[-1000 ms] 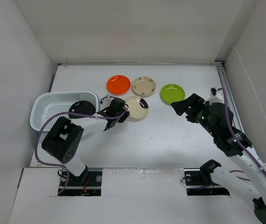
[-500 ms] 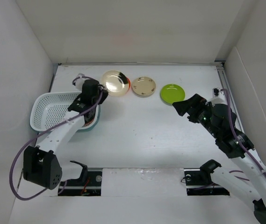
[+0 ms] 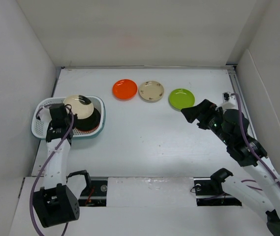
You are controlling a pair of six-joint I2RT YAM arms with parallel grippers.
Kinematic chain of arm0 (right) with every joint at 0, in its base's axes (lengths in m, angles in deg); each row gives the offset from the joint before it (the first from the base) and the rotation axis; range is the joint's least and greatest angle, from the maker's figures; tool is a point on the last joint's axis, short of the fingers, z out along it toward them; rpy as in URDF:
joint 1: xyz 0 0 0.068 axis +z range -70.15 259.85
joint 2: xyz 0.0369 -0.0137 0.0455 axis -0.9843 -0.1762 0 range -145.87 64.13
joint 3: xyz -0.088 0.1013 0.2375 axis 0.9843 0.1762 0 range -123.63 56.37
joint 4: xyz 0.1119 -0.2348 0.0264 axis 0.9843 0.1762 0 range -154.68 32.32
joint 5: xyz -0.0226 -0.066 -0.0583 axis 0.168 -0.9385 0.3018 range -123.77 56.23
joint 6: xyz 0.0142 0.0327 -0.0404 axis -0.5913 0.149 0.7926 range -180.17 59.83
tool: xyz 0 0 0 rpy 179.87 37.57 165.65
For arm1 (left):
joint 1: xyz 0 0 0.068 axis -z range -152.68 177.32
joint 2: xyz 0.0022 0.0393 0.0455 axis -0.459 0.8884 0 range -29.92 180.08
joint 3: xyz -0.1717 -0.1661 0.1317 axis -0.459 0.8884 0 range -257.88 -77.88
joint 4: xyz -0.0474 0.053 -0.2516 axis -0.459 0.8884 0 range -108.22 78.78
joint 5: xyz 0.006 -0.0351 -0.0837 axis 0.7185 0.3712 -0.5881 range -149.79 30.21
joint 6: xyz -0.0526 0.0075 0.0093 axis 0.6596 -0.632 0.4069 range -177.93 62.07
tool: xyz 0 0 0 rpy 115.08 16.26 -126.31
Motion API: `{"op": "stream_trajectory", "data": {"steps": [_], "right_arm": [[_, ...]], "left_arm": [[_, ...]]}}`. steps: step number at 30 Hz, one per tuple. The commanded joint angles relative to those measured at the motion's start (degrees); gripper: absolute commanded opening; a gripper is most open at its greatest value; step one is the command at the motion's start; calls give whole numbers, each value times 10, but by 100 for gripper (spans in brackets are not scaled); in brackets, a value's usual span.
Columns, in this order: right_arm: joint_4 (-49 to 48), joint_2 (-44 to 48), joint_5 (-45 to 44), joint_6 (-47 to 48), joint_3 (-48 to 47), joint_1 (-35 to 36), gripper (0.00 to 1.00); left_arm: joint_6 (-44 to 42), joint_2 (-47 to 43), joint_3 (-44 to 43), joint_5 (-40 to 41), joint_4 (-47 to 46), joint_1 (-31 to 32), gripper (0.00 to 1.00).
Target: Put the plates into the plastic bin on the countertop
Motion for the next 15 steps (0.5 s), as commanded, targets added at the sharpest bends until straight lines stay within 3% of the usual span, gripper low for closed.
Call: {"op": "stream_trajectory", "data": {"steps": [1, 10, 12, 13, 15], "right_arm": [[-33, 1, 13, 14, -18, -4, 100], [-40, 1, 14, 20, -13, -4, 100], [-40, 1, 14, 20, -8, -4, 100], [-45, 1, 14, 20, -8, -4, 100], [-45, -4, 14, 20, -8, -4, 100]], "left_arm": [[-19, -9, 34, -20, 3, -7, 0], [-24, -2, 65, -36, -16, -7, 3], [-30, -9, 65, -36, -10, -7, 30], [-35, -15, 59, -41, -10, -7, 61], [-40, -32, 46, -41, -4, -7, 87]]}}
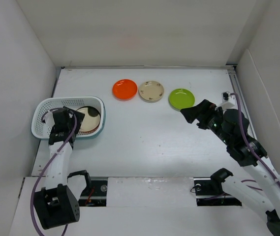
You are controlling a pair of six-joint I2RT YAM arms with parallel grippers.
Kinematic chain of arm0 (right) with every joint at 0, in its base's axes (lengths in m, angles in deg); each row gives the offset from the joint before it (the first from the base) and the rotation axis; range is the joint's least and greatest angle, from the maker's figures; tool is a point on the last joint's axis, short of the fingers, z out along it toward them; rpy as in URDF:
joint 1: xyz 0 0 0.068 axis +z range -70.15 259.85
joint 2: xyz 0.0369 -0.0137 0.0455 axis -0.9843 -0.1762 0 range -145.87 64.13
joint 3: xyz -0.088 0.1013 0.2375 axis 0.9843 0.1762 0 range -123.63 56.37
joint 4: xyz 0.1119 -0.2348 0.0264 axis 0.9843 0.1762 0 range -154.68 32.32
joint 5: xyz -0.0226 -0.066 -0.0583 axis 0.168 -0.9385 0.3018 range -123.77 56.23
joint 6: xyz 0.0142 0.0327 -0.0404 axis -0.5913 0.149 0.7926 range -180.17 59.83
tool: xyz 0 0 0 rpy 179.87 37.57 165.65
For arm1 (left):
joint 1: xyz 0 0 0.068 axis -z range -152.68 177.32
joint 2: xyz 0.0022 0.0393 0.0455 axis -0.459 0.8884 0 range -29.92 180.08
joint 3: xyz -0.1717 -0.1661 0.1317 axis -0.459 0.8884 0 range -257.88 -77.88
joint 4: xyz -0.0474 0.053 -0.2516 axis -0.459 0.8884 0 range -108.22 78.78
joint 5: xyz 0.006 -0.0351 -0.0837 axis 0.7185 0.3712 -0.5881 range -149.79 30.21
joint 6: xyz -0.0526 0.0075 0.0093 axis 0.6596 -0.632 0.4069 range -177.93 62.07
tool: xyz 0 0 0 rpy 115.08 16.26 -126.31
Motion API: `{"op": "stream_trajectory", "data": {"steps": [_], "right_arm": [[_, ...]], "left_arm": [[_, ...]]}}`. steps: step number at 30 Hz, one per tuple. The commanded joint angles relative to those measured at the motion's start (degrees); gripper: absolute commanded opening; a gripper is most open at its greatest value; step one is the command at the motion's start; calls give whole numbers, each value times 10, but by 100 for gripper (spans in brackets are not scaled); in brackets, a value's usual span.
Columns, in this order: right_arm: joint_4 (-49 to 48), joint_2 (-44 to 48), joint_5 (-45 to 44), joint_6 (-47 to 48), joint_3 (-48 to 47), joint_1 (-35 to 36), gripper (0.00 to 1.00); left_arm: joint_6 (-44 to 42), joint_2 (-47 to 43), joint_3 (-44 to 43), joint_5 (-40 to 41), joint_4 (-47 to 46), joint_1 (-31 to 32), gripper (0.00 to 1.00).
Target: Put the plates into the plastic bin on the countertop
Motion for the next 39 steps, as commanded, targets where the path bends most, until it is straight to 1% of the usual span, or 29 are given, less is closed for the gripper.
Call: {"op": "stream_trajectory", "data": {"steps": [1, 5, 7, 8, 9, 11, 12, 14, 15, 16, 17, 18, 19, 20, 21, 22, 23, 25, 26, 27, 29, 31, 32, 33, 36, 39], "right_arm": [[-41, -3, 8, 11, -8, -3, 100], [-47, -3, 8, 6, -8, -3, 100], [-53, -8, 8, 6, -8, -3, 100], [-53, -9, 13, 6, -8, -3, 100], [-53, -9, 13, 6, -8, -3, 100], [-53, -14, 13, 1, -8, -3, 100], [-53, -14, 13, 0, -8, -3, 100], [-53, -14, 8, 0, -8, -3, 100], [-53, -14, 2, 0, -8, -3, 100], [-53, -14, -3, -5, -8, -3, 100], [-53, -14, -3, -5, -8, -3, 100], [-53, -14, -3, -5, -8, -3, 100], [-53, -14, -10, -5, -8, -3, 100], [-46, -14, -10, -5, -8, -8, 100], [-40, -9, -10, -5, -14, -8, 100], [-40, -9, -10, -5, -14, -8, 100], [-34, -9, -15, -5, -14, -8, 100], [-27, -2, -15, -5, -19, -8, 100], [-27, 4, -15, -5, -19, -8, 100], [-22, 4, -15, -5, -26, -8, 100], [-16, 9, -15, -5, -31, -8, 100], [-11, 14, -9, -5, -37, -14, 100], [-11, 14, -9, -5, -38, -14, 100], [-11, 14, -3, -5, -38, -14, 100], [-5, 27, 3, -5, -43, -14, 100], [-5, 33, 3, -5, -38, -14, 100]], "left_arm": [[-17, -44, -25, -4, 10, -1, 99], [-50, -75, -62, -9, 15, -1, 99], [-72, -75, -89, -9, 15, -1, 99], [-92, -61, -106, -26, 4, -1, 99], [-92, -53, -106, -48, -9, -1, 99], [-115, -19, -121, -102, -57, 5, 99], [-124, -3, -128, -141, -75, 37, 99], [-119, 33, -167, -149, -92, 91, 99], [-109, 71, -185, -116, -97, 128, 99], [-103, 92, -223, -88, -97, 215, 99], [-98, 113, -244, -56, -103, 262, 99], [-90, 158, -266, 3, -95, 303, 99], [-63, 182, -284, 21, -95, 359, 99], [-45, 203, -306, 32, -95, 375, 99], [-22, 222, -306, 40, -101, 384, 99], [4, 254, -306, 47, -128, 384, 99], [53, 268, -292, 47, -150, 394, 99], [101, 300, -283, 79, -176, 414, 99], [127, 336, -283, 119, -171, 430, 99], [168, 353, -288, 132, -171, 438, 99], [200, 404, -302, 169, -176, 445, 99], [245, 455, -325, 184, -160, 451, 99], [257, 456, -330, 184, -160, 451, 99], [268, 484, -335, 202, -153, 451, 99], [302, 518, -343, 209, -153, 446, 99], [314, 524, -336, 215, -171, 427, 99]]}}
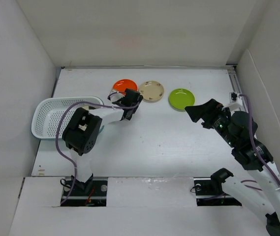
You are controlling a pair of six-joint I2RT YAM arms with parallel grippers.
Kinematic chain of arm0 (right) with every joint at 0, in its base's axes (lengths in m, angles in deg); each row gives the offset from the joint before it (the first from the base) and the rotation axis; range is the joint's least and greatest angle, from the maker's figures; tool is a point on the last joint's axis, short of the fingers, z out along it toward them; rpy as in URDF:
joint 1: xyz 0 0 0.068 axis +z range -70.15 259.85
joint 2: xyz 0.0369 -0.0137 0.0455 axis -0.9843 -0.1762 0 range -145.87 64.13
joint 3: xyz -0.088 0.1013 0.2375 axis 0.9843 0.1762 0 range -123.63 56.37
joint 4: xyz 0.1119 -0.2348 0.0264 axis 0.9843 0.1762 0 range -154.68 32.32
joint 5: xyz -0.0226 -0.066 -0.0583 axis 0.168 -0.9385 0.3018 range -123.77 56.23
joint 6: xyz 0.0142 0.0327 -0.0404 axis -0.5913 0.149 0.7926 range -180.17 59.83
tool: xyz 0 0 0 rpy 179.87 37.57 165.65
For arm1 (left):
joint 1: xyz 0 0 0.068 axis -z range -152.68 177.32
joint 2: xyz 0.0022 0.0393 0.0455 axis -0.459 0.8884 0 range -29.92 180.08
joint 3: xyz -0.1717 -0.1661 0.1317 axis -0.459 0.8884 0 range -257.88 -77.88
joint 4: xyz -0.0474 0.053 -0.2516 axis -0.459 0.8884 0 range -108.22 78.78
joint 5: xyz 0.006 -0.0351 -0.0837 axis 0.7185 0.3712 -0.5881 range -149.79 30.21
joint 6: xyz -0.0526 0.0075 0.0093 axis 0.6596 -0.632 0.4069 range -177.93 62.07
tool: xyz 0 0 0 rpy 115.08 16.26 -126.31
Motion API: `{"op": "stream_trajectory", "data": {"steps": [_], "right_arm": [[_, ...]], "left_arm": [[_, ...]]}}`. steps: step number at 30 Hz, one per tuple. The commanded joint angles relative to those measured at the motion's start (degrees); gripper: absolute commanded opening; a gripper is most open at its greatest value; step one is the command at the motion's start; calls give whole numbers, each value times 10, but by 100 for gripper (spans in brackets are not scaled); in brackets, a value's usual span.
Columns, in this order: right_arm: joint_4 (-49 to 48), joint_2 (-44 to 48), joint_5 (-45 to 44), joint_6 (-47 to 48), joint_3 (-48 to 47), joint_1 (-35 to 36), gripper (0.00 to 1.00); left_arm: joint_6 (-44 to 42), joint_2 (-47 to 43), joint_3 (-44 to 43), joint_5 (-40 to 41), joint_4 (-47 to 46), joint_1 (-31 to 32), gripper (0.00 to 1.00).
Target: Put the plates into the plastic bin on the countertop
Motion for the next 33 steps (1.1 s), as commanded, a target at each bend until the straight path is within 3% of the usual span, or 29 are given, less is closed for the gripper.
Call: {"op": "stream_trajectory", "data": {"steps": [1, 12, 16, 20, 22, 24, 31, 33], "right_arm": [[-7, 12, 7, 1, -20, -3, 100], [-18, 0, 31, 11, -20, -3, 100], [-18, 0, 38, 16, -25, -3, 100], [-12, 6, 33, 23, -31, -3, 100], [-12, 6, 33, 28, -37, -3, 100], [-7, 12, 33, 28, -37, -3, 100], [9, 28, 27, 33, -42, -3, 100], [9, 34, 22, 33, -47, -3, 100]], "left_arm": [[64, -6, -21, 43, -12, -26, 97], [70, 93, -112, 6, 35, -88, 93], [70, 117, -154, 0, 53, -93, 79], [82, 129, -159, -12, 59, -93, 45], [82, 129, -159, -21, 65, -93, 36], [82, 135, -159, -27, 65, -93, 21], [95, 146, -159, -33, 65, -93, 11], [95, 146, -164, -33, 65, -93, 12]]}}
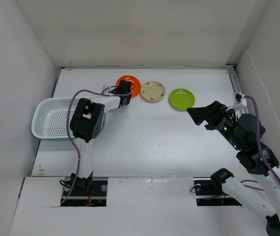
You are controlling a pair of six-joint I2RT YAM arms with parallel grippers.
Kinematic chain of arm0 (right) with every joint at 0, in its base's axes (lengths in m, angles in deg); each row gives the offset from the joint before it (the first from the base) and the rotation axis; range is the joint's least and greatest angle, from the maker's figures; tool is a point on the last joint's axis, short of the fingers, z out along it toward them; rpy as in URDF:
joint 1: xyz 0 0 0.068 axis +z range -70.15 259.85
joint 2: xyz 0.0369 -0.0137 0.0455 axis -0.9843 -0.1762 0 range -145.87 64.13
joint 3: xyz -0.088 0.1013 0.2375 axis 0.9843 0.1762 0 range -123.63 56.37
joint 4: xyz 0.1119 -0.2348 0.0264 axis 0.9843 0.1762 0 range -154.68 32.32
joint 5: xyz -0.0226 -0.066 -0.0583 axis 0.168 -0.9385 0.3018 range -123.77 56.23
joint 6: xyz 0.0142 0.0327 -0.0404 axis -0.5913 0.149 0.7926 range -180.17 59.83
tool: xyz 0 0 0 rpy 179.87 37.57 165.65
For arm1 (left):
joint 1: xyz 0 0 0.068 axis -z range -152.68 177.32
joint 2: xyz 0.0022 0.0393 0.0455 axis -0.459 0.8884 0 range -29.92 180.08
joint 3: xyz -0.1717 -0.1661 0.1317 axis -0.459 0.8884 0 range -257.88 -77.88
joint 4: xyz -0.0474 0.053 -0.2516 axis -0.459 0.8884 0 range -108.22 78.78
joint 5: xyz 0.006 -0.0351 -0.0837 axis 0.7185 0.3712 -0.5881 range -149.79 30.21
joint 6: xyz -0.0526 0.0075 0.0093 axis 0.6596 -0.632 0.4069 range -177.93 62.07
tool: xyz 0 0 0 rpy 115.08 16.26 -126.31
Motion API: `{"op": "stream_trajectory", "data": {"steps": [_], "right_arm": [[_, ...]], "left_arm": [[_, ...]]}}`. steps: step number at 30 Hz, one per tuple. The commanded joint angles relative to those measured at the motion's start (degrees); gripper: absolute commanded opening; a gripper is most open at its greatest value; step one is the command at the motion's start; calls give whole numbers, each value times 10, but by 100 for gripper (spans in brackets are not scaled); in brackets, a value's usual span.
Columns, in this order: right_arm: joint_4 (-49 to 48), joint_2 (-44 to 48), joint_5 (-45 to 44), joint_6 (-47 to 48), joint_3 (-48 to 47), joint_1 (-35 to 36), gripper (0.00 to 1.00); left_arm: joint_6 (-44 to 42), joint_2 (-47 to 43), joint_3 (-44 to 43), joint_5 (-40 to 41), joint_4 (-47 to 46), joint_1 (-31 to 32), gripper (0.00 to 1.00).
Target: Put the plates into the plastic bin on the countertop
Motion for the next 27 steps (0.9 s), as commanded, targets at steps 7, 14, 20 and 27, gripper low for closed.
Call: {"op": "stream_trajectory", "data": {"steps": [7, 14, 20, 27], "right_arm": [[12, 16, -17, 17, -28, -3, 100], [12, 22, -17, 17, -28, -3, 100], [12, 22, -17, 17, -28, -3, 100], [12, 22, -17, 22, -28, -3, 100]], "left_arm": [[-20, 14, -68, 22, 77, -3, 0], [-100, -63, -120, 81, 94, -3, 0], [-166, -195, -73, 63, 102, -20, 0], [-220, -414, 153, -79, 60, -122, 0]]}}
